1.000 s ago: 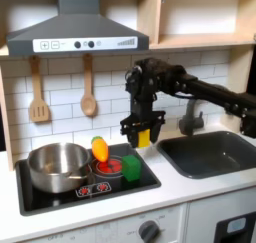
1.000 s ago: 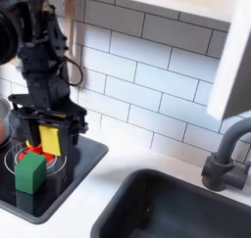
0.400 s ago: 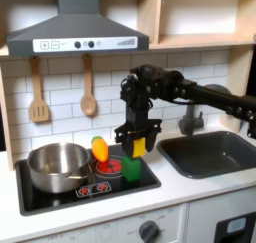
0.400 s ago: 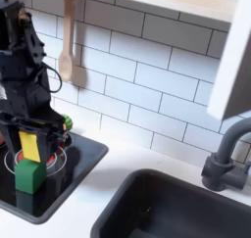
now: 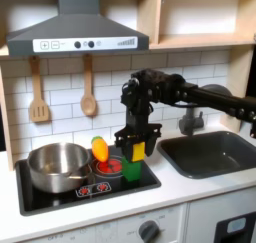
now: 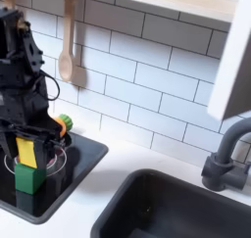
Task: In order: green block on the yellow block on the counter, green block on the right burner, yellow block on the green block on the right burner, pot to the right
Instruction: 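Put the yellow block on the green block on the right burner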
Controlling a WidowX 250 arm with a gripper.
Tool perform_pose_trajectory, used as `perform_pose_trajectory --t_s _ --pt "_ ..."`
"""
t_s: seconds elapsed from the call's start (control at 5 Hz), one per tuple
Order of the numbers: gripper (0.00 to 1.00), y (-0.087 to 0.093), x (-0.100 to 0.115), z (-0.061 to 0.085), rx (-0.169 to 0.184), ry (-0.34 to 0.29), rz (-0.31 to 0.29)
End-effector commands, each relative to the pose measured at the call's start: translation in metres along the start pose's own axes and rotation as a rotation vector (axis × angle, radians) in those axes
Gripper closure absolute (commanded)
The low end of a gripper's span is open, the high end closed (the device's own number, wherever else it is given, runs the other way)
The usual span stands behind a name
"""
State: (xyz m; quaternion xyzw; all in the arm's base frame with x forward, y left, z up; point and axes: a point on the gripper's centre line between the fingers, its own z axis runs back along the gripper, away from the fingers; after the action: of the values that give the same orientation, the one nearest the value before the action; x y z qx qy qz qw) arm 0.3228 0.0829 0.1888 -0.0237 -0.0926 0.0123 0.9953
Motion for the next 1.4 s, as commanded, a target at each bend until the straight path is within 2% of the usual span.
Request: perform_pose_trajectory --t_s 0.0,0.2,0.4,0.8,1.2 --pt "1.00 0.0030 0.0054 -0.0021 0.025 -0.021 0.000" --pt "1.00 0.0050 0.0056 -0.0020 0.032 -0.024 0.008" --pt "1.00 0.0039 0.0037 -0.0011 0.025 -0.013 0.011" --pt "1.00 0.0009 -0.0019 -0.0050 0.010 0.045 0.027" --pt "1.00 0.0004 0.0041 -0.0106 0.026 0.046 0.020"
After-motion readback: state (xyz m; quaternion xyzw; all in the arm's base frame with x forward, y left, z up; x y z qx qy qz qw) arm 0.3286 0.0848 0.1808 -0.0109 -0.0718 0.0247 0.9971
